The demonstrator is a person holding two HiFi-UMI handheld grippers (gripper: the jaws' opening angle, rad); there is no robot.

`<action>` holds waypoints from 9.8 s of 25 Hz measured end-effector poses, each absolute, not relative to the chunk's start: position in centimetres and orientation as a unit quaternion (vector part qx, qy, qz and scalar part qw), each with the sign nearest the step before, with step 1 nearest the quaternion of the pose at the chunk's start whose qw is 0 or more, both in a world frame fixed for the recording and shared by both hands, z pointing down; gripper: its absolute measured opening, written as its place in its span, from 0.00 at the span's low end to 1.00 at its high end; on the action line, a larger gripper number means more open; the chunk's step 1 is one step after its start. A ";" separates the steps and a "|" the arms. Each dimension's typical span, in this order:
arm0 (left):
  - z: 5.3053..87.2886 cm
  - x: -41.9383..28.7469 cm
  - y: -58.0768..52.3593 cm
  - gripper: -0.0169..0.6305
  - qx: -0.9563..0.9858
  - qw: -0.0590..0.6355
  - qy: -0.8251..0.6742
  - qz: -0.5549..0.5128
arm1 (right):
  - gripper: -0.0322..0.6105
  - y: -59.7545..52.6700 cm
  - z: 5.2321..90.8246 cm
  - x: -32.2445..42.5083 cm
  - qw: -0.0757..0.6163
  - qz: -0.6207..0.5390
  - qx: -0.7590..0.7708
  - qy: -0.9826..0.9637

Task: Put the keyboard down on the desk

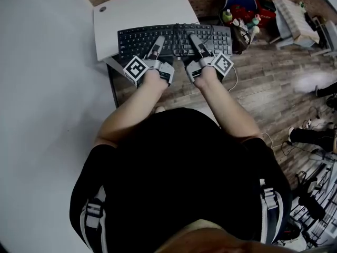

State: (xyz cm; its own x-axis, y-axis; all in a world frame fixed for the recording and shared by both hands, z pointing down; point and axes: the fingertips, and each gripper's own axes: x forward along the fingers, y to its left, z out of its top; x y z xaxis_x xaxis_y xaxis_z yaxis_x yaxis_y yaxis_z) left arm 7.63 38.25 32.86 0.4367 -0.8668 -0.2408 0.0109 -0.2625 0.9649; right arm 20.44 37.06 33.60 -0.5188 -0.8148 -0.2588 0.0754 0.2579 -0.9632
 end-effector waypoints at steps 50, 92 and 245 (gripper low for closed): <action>39.4 -10.9 27.1 0.15 0.658 0.549 -0.292 -0.425 | 0.24 26.5 40.5 2.0 0.394 -0.561 -0.303 0.662; 43.0 -5.9 17.2 0.15 0.662 0.538 -0.320 -0.411 | 0.24 16.4 43.7 7.3 0.396 -0.565 -0.291 0.662; 53.3 -10.2 -33.3 0.15 0.581 0.566 -0.380 -0.445 | 0.23 -35.9 53.8 2.7 0.280 -0.635 -0.286 0.660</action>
State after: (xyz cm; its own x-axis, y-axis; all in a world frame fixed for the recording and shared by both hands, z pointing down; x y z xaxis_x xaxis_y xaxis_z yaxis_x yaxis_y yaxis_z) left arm -10.18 -33.30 53.26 0.3157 -0.9448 -0.0874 0.0616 -0.0716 0.9955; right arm 2.66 -35.94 53.78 -0.6798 -0.7333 -0.0073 -0.0210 0.0294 -0.9993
